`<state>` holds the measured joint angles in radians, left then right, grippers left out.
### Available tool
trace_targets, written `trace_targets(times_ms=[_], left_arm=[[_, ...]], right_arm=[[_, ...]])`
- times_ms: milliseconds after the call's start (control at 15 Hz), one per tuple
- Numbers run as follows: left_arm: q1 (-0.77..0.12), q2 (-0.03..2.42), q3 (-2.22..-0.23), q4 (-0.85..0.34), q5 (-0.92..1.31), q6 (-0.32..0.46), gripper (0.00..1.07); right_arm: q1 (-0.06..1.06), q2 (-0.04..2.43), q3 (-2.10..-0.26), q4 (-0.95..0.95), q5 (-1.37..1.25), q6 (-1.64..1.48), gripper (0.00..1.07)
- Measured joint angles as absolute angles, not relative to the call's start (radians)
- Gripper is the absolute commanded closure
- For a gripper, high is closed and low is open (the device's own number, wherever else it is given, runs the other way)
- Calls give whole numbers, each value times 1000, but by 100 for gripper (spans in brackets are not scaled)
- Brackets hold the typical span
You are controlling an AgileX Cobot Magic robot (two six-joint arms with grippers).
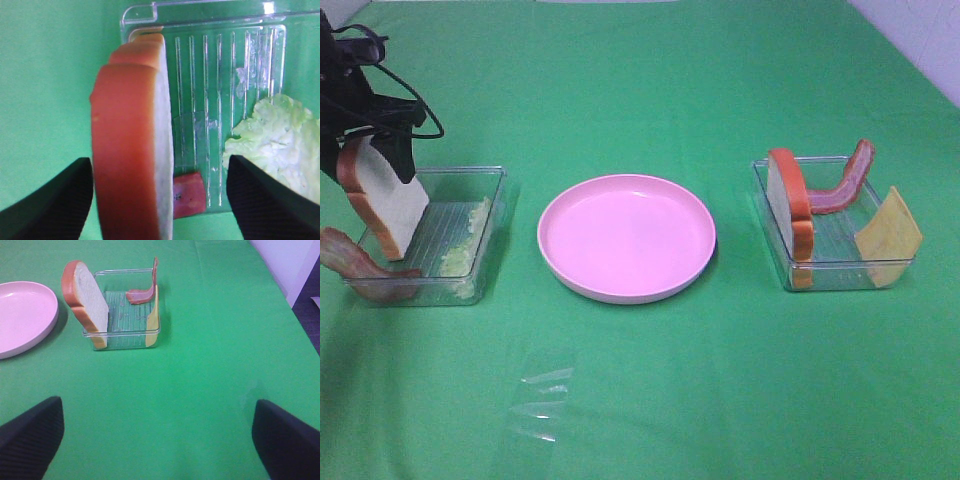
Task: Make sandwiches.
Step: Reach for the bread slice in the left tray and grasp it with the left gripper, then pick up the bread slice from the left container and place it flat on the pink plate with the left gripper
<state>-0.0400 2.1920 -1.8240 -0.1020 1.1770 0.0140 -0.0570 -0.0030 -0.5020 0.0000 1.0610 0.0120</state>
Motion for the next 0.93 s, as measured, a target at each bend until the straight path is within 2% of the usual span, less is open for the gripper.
trace_targets(times_ms=[133,333,400,533,933], left_arm=[[-40,2192,-1824,-102,1168,22,41],[-40,2192,-1824,-87,1155,25,83],[-40,2192,-1824,-84,1155,25,94],[-40,2192,-1824,-84,1155,25,107],[-40,2192,-1827,-94,1181,25,107]], right_arm=[[-57,-3,-502,0,1061,12,8],[-57,-3,-502,0,1061,12,8],[-57,-3,-502,0,1061,12,8],[-57,-3,-502,0,1061,12,8],[-57,-3,-502,0,1061,12,8]])
